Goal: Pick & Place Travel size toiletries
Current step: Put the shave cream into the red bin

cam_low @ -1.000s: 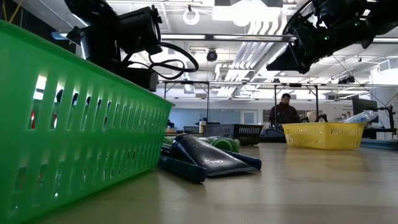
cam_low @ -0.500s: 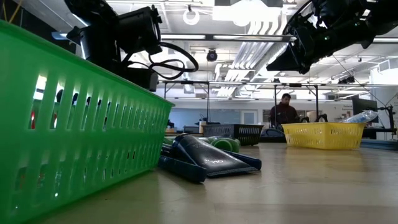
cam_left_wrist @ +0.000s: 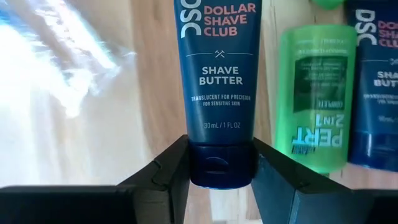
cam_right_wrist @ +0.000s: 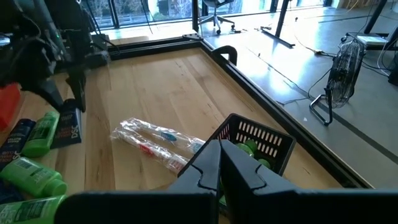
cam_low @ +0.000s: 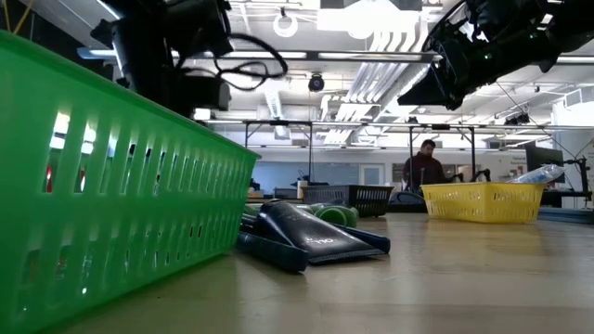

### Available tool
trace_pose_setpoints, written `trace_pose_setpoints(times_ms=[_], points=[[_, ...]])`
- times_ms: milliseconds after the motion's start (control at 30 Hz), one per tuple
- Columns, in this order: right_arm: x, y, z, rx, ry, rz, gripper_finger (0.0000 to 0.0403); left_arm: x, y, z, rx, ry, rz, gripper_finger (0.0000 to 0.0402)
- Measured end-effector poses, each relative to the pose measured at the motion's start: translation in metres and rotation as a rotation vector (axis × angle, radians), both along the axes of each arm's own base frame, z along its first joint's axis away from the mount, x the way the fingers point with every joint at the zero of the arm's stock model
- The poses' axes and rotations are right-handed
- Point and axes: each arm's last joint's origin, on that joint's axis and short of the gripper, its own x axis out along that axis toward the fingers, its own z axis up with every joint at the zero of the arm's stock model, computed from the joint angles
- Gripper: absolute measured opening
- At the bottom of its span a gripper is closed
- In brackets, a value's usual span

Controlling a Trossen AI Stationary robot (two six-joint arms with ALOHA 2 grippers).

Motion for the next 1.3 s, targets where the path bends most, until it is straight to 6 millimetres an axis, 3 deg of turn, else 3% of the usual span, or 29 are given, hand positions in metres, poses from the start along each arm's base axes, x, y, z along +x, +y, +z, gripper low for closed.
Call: trace_pose_setpoints(times_ms=[233,600,967,1300], points=[[0.000,0.000,0.000,0.000,0.001,0.000,0.0003,-0.022,0.003,0.034,0.034,-0.068,0.042,0.0133],[0.001,0.000,0.000,0.009,-0.005,-0.006,0.0003,-0.062,0.005,0.076,-0.094,-0.188,0.206,0.0132],[0.001,0.000,0.001,0.018,-0.018,-0.011,0.0002,-0.077,-0.002,0.087,-0.260,-0.197,0.233,0.0132],[0.001,0.000,0.001,0.037,-0.027,-0.017,0.0002,-0.087,-0.046,0.086,-0.381,-0.148,0.215,0.0132]])
